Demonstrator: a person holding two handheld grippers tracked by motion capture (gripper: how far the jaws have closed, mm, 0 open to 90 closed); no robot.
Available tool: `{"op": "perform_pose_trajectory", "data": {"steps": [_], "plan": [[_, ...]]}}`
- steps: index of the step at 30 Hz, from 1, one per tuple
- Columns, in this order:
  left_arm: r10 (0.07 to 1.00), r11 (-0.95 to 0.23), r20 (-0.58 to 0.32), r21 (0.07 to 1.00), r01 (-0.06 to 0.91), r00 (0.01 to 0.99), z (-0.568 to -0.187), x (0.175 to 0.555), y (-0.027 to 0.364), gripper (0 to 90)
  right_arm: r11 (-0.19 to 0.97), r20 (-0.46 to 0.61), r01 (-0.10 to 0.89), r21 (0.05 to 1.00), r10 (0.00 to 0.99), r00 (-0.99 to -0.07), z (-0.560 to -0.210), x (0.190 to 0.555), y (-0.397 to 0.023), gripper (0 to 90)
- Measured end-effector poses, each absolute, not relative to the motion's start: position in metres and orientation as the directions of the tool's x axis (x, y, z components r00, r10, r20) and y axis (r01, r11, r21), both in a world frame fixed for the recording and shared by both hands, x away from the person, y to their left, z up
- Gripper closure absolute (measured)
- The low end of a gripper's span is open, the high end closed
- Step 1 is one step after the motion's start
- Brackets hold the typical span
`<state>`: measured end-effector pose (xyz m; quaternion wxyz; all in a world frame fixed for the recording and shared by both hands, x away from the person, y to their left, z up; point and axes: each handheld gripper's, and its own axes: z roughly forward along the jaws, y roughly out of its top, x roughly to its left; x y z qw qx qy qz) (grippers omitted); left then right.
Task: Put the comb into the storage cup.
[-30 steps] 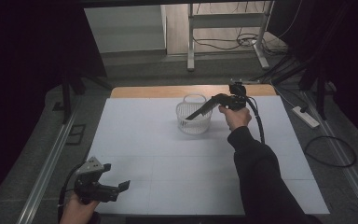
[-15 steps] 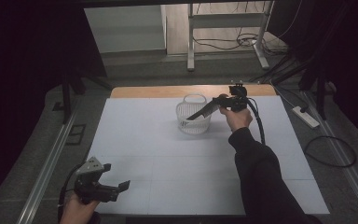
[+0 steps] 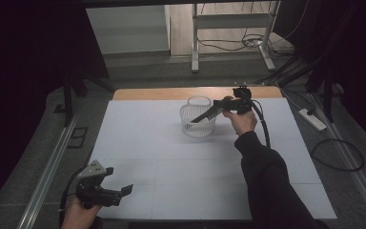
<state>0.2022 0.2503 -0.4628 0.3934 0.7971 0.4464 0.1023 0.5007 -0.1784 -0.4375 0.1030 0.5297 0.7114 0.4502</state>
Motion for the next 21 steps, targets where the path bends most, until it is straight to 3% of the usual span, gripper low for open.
{"op": "perform_pose_trajectory", "data": {"steps": [14,21], "plan": [[0.792,-0.29,-0.19,0.719,0.632,0.58,-0.463,0.202,0.25,2.0,0.143,0.222,0.648,0.749,0.866,-0.447,-0.432,0.495,-0.18,10.7],[0.793,-0.291,-0.189,0.718,0.633,0.579,-0.463,0.202,0.25,2.0,0.192,0.187,0.638,0.746,0.859,-0.477,-0.428,0.489,-0.182,5.3]]}}
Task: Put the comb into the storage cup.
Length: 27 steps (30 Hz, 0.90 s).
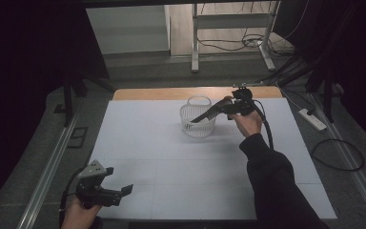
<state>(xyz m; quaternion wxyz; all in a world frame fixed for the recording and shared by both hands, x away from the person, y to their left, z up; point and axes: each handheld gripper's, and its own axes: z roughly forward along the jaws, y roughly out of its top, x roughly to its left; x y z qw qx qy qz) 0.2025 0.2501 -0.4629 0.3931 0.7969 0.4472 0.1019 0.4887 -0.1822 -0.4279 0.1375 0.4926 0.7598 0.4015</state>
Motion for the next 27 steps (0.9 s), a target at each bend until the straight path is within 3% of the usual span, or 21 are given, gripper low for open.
{"op": "perform_pose_trajectory", "data": {"steps": [6,27], "plan": [[0.793,-0.29,-0.189,0.718,0.633,0.579,-0.463,0.202,0.25,2.0,0.217,0.177,0.623,0.752,0.843,-0.508,-0.425,0.484,-0.182,0.0],[0.794,-0.283,-0.196,0.718,0.636,0.575,-0.463,0.203,0.251,2.0,0.279,0.116,0.581,0.765,0.826,-0.551,-0.423,0.466,-0.19,0.0]]}}
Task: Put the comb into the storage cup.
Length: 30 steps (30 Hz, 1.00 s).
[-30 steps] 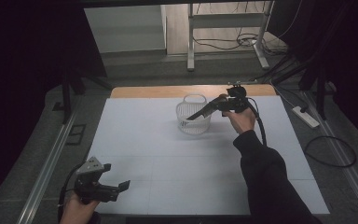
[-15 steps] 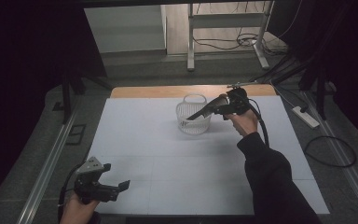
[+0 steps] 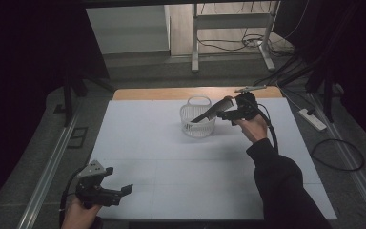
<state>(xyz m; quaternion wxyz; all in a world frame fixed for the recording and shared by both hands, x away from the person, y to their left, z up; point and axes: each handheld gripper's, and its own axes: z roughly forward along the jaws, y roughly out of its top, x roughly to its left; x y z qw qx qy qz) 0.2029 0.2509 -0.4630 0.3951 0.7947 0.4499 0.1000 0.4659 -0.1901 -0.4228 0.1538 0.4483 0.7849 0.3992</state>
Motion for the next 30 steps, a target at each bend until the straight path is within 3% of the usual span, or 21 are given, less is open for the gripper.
{"op": "perform_pose_trajectory", "data": {"steps": [30], "plan": [[0.791,-0.284,-0.197,0.72,0.633,0.579,-0.463,0.203,0.251,1.8,0.336,0.09,0.551,0.764,0.79,-0.606,-0.424,0.432,-0.196,0.0]]}}
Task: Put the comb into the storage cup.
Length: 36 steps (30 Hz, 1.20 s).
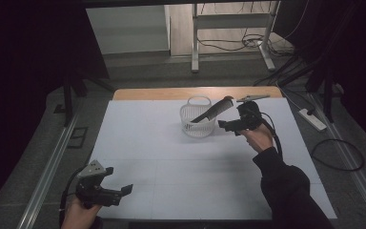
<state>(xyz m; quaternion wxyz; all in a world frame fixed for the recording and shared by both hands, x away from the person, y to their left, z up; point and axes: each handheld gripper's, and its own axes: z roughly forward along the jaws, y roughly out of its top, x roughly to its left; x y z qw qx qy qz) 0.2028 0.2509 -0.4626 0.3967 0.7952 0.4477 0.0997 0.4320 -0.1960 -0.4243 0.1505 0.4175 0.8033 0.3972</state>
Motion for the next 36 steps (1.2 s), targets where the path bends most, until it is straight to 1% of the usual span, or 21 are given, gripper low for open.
{"op": "perform_pose_trajectory", "data": {"steps": [13,31,36], "plan": [[0.79,-0.283,-0.199,0.722,0.632,0.58,-0.463,0.203,0.251,1.8,0.372,0.073,0.551,0.747,0.777,-0.625,-0.426,0.417,-0.196,0.0],[0.784,-0.271,-0.213,0.727,0.631,0.583,-0.463,0.203,0.253,1.7,0.433,0.023,0.517,0.738,0.75,-0.661,-0.425,0.393,-0.191,0.0],[0.784,-0.272,-0.212,0.727,0.63,0.583,-0.463,0.203,0.253,1.8,0.435,0.029,0.518,0.736,0.745,-0.667,-0.426,0.386,-0.192,0.0]]}}
